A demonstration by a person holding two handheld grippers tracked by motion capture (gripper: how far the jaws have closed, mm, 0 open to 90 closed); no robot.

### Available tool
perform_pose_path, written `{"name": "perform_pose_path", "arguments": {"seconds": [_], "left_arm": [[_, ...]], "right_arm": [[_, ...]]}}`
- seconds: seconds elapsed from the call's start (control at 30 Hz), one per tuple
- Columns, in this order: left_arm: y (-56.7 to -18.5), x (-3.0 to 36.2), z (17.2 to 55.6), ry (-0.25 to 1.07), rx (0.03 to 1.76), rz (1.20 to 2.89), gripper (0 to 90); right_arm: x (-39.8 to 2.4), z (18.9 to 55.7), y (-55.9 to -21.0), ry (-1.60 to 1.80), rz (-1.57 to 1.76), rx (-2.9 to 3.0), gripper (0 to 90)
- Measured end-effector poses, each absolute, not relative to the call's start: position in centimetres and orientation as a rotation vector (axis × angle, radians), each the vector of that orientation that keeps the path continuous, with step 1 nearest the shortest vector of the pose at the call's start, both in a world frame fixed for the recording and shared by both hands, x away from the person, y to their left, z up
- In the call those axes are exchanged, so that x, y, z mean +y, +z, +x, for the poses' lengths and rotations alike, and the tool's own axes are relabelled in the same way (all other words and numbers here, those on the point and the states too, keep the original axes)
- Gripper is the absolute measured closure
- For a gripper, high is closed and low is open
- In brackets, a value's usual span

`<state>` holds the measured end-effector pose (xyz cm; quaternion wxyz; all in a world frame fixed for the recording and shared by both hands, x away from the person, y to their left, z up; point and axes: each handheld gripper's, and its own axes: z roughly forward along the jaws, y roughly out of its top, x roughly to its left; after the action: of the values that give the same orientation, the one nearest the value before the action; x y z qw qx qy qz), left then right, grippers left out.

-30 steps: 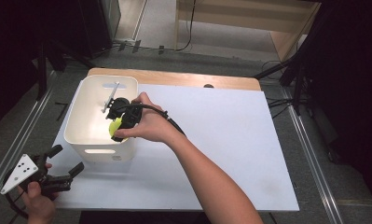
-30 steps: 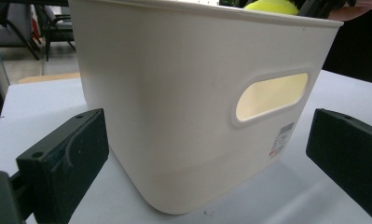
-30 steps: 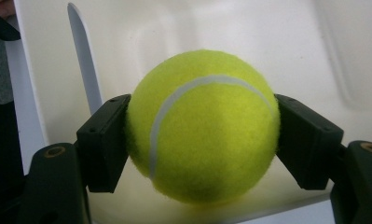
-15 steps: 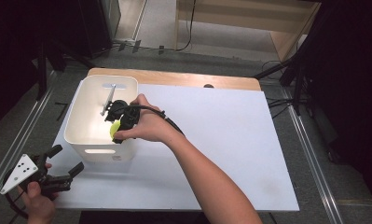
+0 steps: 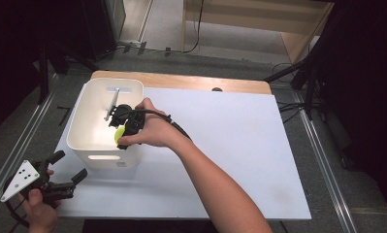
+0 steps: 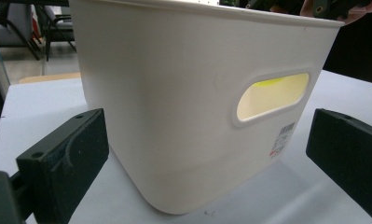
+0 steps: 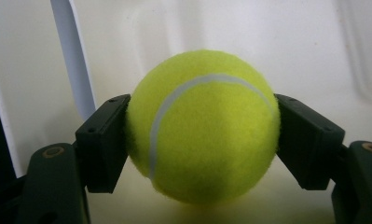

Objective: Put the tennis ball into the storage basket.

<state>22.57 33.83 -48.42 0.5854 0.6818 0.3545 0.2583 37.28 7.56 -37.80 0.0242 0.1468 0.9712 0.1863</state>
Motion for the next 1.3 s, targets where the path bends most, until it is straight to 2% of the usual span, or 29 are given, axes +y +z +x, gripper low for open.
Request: {"name": "perform_pose_path", "arguments": {"seconds": [0.33, 0.5, 0.67, 1.3], "left_arm": [[-48.4, 33.8, 22.6, 0.602, 0.828, 1.59, 0.0], [-48.4, 33.8, 22.6, 0.601, 0.83, 1.592, 0.0], [-48.4, 33.8, 22.6, 0.6, 0.831, 1.591, 0.0], [-48.5, 33.7, 22.7, 0.603, 0.825, 1.589, 0.0]], "right_arm": [[7.5, 37.1, -37.7, 0.597, 0.43, 2.998, 22.5], [7.3, 37.1, -37.2, 0.644, 0.448, 2.993, 13.7], [7.1, 36.9, -36.9, 0.665, 0.438, 2.989, 10.9], [4.3, 36.4, -35.3, 0.852, 0.491, 2.896, 9.6]]}}
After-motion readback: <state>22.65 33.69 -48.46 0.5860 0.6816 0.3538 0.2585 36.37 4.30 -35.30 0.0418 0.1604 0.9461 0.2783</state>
